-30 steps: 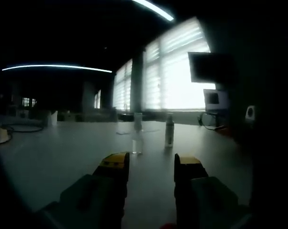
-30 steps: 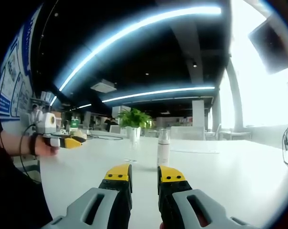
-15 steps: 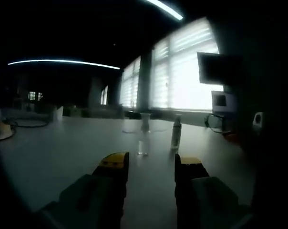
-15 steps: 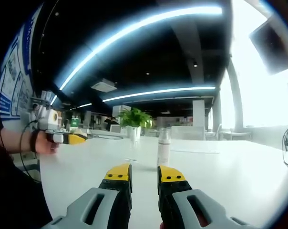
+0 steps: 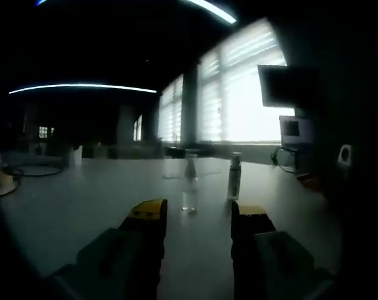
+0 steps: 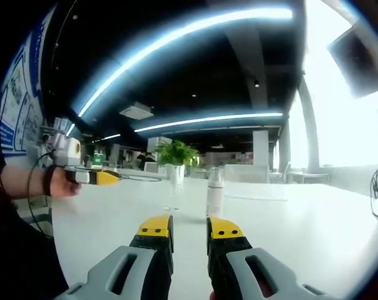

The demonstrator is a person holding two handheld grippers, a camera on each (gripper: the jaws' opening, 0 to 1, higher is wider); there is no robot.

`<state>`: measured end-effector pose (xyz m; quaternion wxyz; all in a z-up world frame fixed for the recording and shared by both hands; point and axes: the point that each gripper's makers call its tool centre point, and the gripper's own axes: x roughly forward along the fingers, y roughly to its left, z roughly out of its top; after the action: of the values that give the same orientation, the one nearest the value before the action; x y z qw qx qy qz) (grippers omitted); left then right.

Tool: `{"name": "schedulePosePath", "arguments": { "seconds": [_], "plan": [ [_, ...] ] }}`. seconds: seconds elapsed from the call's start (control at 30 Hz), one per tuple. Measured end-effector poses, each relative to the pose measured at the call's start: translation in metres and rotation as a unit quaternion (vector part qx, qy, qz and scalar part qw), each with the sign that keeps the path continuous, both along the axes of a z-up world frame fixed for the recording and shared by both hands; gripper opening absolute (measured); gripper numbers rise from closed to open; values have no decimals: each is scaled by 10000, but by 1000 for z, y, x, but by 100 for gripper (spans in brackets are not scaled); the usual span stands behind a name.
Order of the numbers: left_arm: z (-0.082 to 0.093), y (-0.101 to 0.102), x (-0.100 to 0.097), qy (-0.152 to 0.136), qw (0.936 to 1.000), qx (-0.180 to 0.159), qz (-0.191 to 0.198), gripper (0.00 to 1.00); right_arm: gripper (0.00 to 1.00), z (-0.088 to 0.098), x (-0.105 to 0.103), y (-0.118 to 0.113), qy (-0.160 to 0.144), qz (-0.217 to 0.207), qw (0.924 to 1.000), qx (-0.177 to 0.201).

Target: Clamp pump bottle remove cover press pump head put on cover

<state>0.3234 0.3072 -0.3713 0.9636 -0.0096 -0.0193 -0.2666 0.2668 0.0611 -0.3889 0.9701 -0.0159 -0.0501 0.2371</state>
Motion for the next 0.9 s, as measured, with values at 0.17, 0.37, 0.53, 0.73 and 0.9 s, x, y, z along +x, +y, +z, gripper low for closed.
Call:
{"name": "schedulePosePath", "arguments": {
  "seconds": [0.17,0.37,0.53,0.73,0.9],
  "plan": [
    [2,-2,6,36,9997,-252,9,32,16,0,-1,0,-5,5,10000,3],
    [2,-3,17,55,9996,-266,10,32,16,0,-1,0,-11,11,10000,1],
    [1,-9,23,127,9996,-260,-71,33,16,1,0,0,-12,8,10000,10],
    [-3,-17,29,135,9997,-167,-82,33,16,0,0,1,-7,12,10000,1],
    [-4,-21,40,167,9997,-147,-136,33,16,0,-1,1,-6,12,10000,-3]
  ]
}}
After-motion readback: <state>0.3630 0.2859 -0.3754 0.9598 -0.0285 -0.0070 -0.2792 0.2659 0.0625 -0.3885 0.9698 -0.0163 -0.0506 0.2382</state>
